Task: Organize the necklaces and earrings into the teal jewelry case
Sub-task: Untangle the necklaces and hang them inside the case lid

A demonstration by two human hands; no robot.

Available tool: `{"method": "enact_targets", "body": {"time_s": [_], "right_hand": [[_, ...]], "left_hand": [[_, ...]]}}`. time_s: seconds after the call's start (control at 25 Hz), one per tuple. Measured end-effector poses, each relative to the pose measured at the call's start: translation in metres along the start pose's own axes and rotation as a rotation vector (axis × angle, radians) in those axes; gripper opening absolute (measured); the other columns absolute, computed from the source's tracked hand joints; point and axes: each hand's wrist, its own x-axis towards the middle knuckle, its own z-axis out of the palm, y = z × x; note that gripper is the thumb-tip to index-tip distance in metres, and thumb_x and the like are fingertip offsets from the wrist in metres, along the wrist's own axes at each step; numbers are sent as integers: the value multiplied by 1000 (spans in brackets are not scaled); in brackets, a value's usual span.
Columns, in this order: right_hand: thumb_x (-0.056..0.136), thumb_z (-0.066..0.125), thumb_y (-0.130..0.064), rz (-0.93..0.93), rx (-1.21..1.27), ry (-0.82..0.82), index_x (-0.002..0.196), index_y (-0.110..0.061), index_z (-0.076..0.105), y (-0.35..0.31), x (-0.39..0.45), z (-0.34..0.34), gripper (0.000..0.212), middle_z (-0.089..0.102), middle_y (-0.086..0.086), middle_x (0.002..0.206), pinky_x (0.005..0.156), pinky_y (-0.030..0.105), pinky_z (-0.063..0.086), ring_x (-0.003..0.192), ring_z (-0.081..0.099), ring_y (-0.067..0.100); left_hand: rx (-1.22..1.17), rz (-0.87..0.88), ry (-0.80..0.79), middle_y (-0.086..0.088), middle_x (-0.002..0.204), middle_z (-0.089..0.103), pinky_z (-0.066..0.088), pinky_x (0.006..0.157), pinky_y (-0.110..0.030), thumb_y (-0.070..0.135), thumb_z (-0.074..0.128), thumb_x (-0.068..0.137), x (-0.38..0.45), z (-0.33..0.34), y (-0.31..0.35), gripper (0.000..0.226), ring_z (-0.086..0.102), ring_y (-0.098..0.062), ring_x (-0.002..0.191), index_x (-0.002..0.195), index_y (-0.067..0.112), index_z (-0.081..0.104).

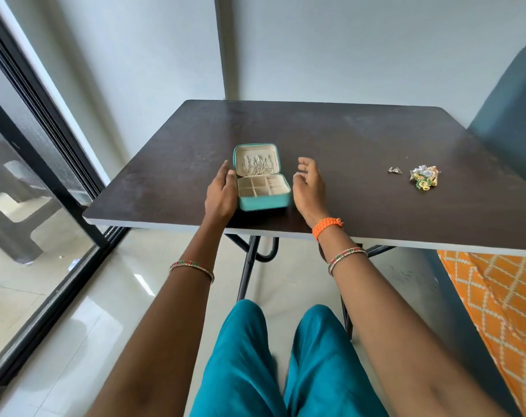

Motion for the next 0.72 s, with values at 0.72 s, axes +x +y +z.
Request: {"method": "enact_targets", "body": {"time_s": [0.72], "right_hand": [[80,51,5,-38,-230,155,118,-4,55,49,-12,-129,39,51,18,121,90,29,44,103,57,27]], "left_hand": [[294,870,-52,-2,101,64,41,81,-29,23,43,80,-74,95,79,29,51,-20,100,101,13,60]]}}
